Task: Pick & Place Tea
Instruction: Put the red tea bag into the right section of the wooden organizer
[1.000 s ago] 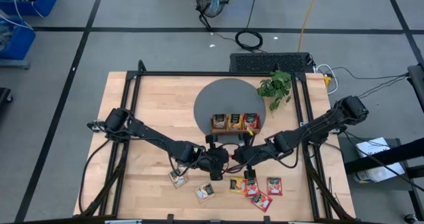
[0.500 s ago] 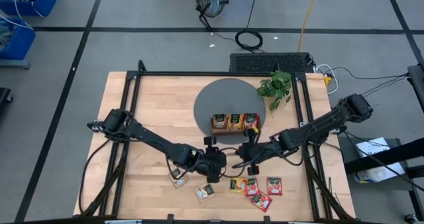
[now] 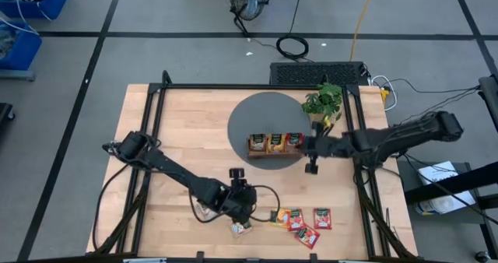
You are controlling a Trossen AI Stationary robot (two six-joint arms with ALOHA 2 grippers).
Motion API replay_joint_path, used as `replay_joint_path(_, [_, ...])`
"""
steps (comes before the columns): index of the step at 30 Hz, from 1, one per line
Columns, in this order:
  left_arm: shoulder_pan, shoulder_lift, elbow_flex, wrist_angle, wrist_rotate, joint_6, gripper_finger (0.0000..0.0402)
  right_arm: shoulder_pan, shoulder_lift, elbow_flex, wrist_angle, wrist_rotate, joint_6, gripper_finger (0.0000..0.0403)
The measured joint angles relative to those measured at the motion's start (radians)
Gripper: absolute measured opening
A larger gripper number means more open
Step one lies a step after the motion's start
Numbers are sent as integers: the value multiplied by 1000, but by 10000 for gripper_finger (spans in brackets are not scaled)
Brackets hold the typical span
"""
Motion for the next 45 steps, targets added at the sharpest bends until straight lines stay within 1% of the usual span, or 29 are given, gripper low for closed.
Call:
replay_joint_path(1, [-4, 0, 0, 1, -3, 0, 175, -26, -8, 0, -19, -12, -6, 0])
replay_joint_path(4, [-4, 0, 0, 0, -4, -6, 175, -100, -8, 0, -43, -117, -29, 0])
replay_joint_path(6, [-3, 0, 0, 0, -9, -12, 175, -135, 10, 0, -51, -156, -30, 0])
replay_joint_path(12, [-4, -1, -9, 0, -10, -29, 175, -182, 80, 0, -47, -157, -37, 0])
replay_joint_path(23, [-7, -1, -62, 5, -11, -69, 175, -201, 174, 0, -36, -153, -1, 0])
replay_joint_path(39, [-6, -1, -62, 31, -12, -62, 175, -202, 189, 0, -48, -157, 108, 0])
replay_joint_path(42, [-6, -1, -62, 31, -12, -61, 175, -200, 189, 0, -49, -163, 96, 2])
replay_joint_path(45, [-6, -1, -62, 31, -12, -60, 175, -200, 189, 0, -60, -209, 46, 15])
